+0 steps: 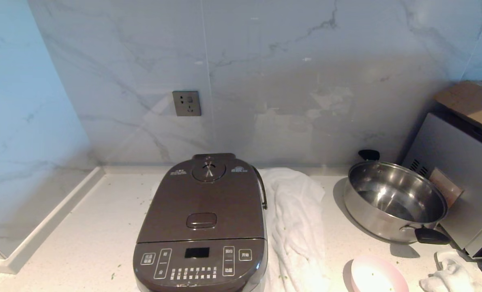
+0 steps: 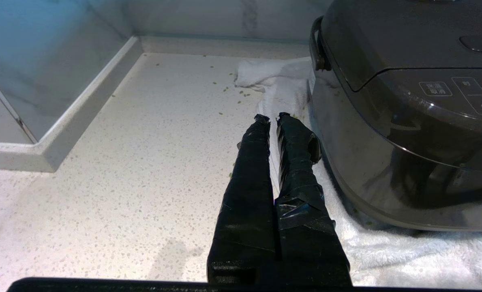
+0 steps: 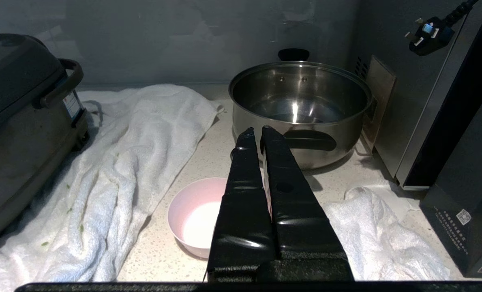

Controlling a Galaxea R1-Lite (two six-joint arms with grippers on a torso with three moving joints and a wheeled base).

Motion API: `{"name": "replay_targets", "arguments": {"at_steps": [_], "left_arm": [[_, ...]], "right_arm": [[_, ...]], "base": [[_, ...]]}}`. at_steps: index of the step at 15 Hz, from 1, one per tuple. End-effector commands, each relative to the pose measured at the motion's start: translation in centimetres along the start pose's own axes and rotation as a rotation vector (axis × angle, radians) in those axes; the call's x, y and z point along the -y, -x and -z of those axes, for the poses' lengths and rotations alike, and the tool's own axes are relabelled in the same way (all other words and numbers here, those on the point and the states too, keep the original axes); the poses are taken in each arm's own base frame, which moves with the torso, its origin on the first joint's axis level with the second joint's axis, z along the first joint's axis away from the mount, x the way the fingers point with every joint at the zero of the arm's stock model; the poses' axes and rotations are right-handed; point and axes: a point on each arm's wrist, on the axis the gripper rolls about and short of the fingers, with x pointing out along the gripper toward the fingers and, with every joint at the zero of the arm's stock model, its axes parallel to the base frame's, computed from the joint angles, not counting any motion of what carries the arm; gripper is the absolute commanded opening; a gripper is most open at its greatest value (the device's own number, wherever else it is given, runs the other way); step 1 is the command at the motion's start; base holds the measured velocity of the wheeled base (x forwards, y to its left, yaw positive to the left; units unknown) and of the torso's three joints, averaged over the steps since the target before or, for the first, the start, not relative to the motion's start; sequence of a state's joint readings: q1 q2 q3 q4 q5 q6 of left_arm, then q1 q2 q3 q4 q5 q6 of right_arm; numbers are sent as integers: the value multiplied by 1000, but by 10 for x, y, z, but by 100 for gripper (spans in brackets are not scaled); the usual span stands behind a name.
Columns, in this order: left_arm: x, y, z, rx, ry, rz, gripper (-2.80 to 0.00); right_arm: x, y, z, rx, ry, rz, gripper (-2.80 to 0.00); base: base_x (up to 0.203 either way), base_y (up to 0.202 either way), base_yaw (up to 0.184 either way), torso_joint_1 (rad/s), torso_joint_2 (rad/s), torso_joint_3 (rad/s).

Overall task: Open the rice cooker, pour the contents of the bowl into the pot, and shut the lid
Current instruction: Open the rice cooker

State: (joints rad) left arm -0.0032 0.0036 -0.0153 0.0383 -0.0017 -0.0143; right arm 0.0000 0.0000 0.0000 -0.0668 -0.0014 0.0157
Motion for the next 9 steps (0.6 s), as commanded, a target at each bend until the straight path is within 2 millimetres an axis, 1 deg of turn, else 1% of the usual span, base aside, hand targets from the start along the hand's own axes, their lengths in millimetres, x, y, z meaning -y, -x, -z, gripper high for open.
{"name": "replay_targets", "arguments": {"at_steps": [1, 9], "left_arm": [[0, 0, 0, 1, 0, 0, -280], [0, 0, 0, 1, 0, 0, -280]], "right_arm": [[0, -2, 7, -25, 0, 0, -280], [0, -1, 7, -22, 5, -2, -280]], "base": [[0, 0, 0, 0, 0, 0], [0, 0, 0, 0, 0, 0]]}}
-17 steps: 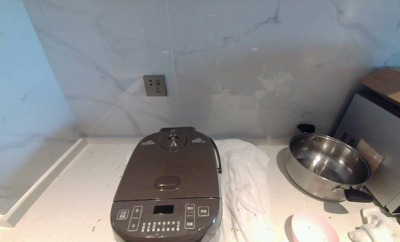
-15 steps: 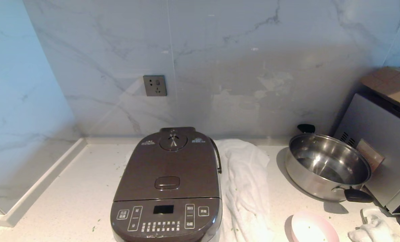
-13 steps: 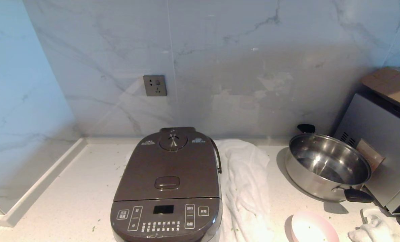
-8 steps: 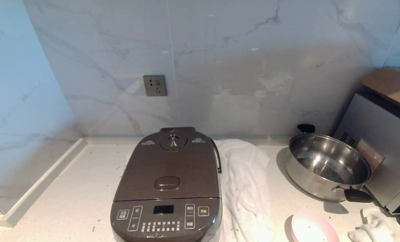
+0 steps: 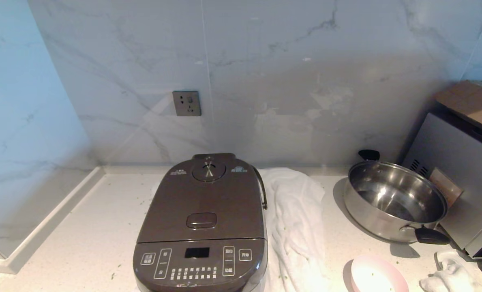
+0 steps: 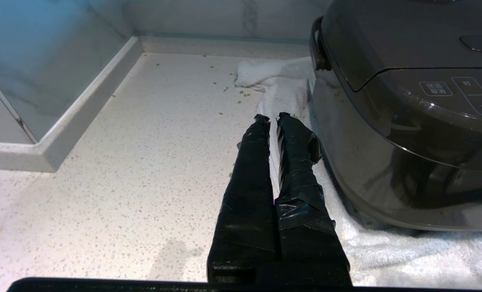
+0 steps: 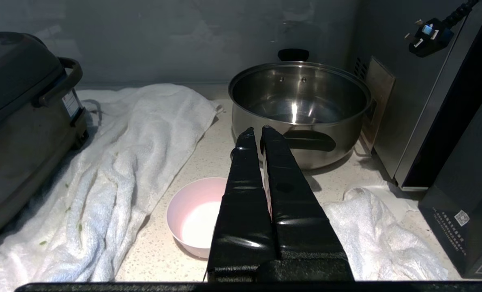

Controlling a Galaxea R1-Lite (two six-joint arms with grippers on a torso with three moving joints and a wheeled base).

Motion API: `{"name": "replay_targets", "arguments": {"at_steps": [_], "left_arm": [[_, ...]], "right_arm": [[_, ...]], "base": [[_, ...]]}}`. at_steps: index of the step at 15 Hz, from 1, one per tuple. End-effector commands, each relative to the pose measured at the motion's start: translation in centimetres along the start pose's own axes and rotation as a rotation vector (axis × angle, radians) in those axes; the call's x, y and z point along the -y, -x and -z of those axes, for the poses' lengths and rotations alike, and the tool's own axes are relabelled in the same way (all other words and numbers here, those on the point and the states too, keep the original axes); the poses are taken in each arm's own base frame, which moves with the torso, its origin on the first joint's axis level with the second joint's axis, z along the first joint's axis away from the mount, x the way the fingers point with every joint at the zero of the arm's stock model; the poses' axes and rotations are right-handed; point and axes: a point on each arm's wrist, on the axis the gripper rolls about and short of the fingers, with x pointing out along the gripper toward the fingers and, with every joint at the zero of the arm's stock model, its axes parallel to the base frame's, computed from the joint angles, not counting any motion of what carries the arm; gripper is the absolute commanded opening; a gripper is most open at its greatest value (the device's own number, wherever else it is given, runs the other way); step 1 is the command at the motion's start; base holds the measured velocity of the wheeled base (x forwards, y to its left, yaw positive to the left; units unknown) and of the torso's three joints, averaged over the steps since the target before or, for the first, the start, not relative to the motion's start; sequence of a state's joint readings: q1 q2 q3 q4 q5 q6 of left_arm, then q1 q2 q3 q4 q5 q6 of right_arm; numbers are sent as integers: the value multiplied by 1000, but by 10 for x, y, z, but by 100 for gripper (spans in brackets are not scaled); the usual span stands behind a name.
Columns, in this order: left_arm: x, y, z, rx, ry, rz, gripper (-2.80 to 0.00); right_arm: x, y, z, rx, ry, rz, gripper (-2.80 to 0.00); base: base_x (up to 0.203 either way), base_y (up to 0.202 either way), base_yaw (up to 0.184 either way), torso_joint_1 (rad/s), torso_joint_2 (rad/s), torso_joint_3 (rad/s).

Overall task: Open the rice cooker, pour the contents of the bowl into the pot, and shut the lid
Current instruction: Open the rice cooker

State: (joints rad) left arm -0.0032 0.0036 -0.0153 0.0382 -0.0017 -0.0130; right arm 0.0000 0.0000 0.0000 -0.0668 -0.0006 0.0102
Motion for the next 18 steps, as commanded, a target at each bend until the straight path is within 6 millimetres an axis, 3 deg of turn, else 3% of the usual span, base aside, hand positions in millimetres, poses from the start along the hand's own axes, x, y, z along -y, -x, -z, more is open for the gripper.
{"name": "replay_targets", "arguments": {"at_steps": [1, 3, 6, 9, 14, 18], "left_arm": [[0, 0, 0, -1, 1, 0, -280], [0, 0, 0, 0, 1, 0, -280], [0, 0, 0, 0, 1, 0, -280], [0, 0, 0, 0, 2, 0, -280], [0, 0, 0, 0, 1, 0, -280], [0, 0, 0, 0, 1, 0, -280]], "right_arm": [[0, -1, 7, -23, 9, -1, -280], [0, -1, 3, -9, 45, -2, -280], [0, -2, -28, -11, 43, -7, -280], [-2, -16, -62, -54, 28, -63, -280], [-7, -68, -136, -129, -70, -254, -280], [-17, -107, -160, -206, -116, -452, -280]], "base": [[0, 0, 0, 0, 0, 0], [0, 0, 0, 0, 0, 0], [0, 0, 0, 0, 0, 0], [0, 0, 0, 0, 0, 0], [0, 0, 0, 0, 0, 0], [0, 0, 0, 0, 0, 0]]}}
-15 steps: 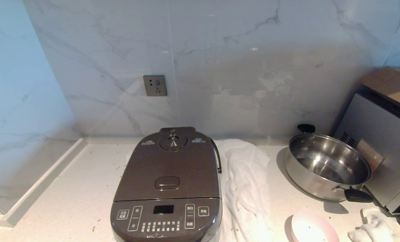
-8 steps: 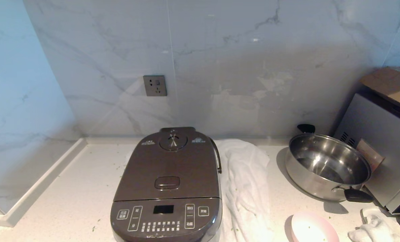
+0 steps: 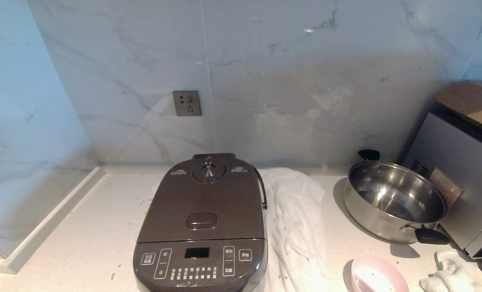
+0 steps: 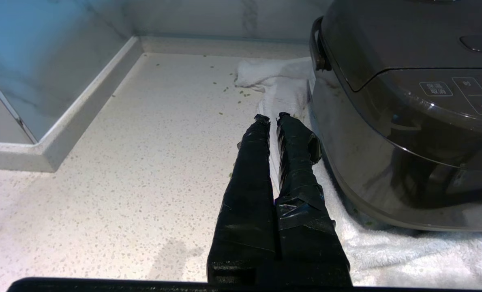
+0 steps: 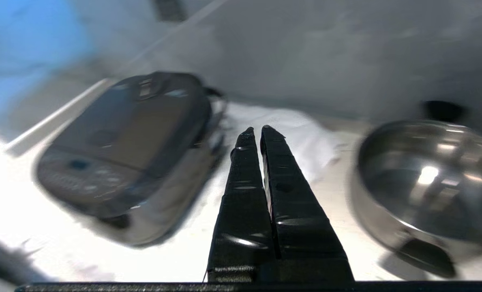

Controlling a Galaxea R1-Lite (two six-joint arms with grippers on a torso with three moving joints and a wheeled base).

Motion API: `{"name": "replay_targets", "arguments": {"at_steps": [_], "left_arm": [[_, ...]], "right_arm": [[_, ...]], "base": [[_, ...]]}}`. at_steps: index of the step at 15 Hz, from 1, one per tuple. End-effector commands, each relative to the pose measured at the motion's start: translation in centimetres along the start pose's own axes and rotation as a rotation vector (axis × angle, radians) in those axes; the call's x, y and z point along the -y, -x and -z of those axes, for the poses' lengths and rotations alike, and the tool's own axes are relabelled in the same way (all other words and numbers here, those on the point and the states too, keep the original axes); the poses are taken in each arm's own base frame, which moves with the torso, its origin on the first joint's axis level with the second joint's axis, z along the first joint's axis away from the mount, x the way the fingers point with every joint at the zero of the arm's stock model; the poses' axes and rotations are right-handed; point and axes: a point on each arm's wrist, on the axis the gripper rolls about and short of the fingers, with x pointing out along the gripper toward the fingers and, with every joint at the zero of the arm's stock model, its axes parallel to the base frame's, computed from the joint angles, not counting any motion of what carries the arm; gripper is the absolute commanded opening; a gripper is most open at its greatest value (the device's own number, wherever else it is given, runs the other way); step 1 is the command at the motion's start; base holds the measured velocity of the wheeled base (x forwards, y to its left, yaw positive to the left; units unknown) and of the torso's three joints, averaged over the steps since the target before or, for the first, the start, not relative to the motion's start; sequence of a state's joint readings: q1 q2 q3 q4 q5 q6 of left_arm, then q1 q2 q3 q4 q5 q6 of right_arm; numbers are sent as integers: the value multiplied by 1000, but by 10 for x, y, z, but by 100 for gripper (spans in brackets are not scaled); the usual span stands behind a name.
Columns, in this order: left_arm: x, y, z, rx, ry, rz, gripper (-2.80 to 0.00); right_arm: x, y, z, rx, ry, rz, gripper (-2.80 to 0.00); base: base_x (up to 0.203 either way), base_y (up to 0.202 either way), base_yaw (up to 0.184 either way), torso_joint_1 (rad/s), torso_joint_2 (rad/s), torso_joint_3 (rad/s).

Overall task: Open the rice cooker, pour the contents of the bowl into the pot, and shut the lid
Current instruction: Open the rice cooker

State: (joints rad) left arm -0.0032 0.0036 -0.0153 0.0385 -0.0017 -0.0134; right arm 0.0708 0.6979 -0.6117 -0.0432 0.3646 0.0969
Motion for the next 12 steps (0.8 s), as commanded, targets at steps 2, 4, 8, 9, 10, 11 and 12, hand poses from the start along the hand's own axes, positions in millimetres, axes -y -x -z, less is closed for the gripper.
{"name": "replay_targets", "arguments": {"at_steps": [2, 4, 8, 9, 10, 11, 12], "left_arm": [[0, 0, 0, 0, 1, 0, -280], [0, 0, 0, 1, 2, 0, -280], [0, 0, 0, 2, 2, 0, -280], [0, 0, 0, 2, 2, 0, -280], [0, 0, 0, 1, 3, 0, -280], [0, 0, 0, 1, 3, 0, -280], [0, 0, 0, 2, 3, 0, -280]], "right_arm": [[3, -46, -10, -129, -58, -125, -280], [-8, -73, -13, -202, -102, -233, -280], [-50, -124, -15, -316, -131, -349, -280], [-63, -137, -15, -335, -125, -372, -280], [-75, -148, -14, -353, -121, -392, -280], [-86, -159, -12, -377, -120, -409, -280], [-94, -171, -8, -400, -120, -419, -280]], "base": [[0, 0, 0, 0, 0, 0], [0, 0, 0, 0, 0, 0], [0, 0, 0, 0, 0, 0], [0, 0, 0, 0, 0, 0], [0, 0, 0, 0, 0, 0], [0, 0, 0, 0, 0, 0], [0, 0, 0, 0, 0, 0]]}}
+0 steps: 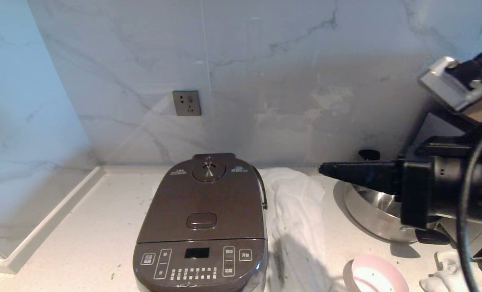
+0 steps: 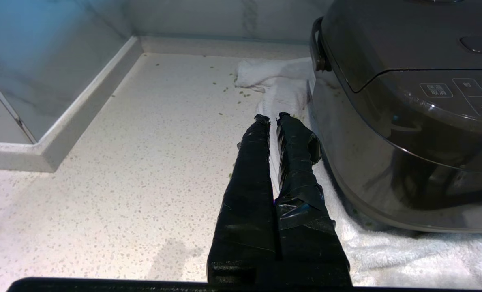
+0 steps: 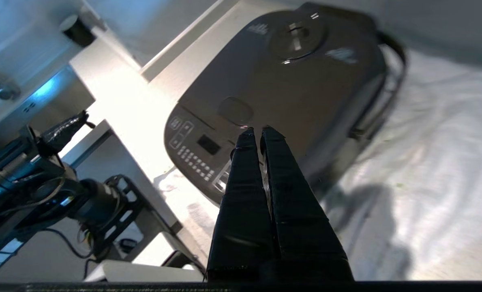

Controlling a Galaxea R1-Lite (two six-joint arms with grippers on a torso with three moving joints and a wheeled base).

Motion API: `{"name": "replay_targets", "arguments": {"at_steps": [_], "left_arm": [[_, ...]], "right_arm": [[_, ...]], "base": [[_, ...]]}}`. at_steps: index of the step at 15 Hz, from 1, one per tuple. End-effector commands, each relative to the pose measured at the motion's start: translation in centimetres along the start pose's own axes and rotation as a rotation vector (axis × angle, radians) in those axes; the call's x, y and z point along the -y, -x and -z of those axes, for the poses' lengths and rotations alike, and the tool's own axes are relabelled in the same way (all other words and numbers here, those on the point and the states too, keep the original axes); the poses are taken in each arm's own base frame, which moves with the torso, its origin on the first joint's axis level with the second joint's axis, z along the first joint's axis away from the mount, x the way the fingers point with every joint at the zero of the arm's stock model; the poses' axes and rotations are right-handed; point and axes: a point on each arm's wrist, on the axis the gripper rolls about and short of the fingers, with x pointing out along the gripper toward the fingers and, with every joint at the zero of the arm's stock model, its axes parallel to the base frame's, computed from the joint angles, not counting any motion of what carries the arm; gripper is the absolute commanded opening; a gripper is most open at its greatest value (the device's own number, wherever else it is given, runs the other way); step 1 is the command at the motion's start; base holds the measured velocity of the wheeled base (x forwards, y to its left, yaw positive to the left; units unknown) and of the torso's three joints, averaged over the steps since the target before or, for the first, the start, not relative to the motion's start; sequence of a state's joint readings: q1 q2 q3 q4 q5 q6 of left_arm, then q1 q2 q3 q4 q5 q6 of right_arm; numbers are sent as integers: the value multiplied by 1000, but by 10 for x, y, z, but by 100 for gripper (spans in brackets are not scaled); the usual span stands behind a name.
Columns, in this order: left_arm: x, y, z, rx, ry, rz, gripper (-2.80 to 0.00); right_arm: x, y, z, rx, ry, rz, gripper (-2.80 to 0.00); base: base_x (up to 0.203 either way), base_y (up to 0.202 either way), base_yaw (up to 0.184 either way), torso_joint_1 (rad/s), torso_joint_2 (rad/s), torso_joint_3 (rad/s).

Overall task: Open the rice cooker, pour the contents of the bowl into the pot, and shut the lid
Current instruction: Open the rice cooker

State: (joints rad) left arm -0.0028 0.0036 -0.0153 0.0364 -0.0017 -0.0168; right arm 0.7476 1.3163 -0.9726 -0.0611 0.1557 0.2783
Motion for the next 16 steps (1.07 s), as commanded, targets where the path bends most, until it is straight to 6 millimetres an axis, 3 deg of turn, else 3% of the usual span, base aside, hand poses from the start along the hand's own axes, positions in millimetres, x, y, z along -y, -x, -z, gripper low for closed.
{"name": "replay_targets", "arguments": {"at_steps": [1, 6, 9, 13, 16], "left_arm": [[0, 0, 0, 0, 0, 0, -280], [0, 0, 0, 0, 0, 0, -280], [0, 0, 0, 0, 3, 0, -280], [0, 0, 0, 0, 3, 0, -280], [0, 0, 0, 0, 3, 0, -280]], "right_arm": [[-1, -42, 6, -92, -13, -11, -280], [-16, -114, 19, -221, -28, -93, -280], [-33, -146, 27, -271, -16, -153, -280], [-34, -173, 38, -317, -22, -199, -280], [-20, -183, 42, -329, -36, -167, -280]], "base": [[0, 0, 0, 0, 0, 0], [0, 0, 0, 0, 0, 0], [0, 0, 0, 0, 0, 0], [0, 0, 0, 0, 0, 0], [0, 0, 0, 0, 0, 0]]}}
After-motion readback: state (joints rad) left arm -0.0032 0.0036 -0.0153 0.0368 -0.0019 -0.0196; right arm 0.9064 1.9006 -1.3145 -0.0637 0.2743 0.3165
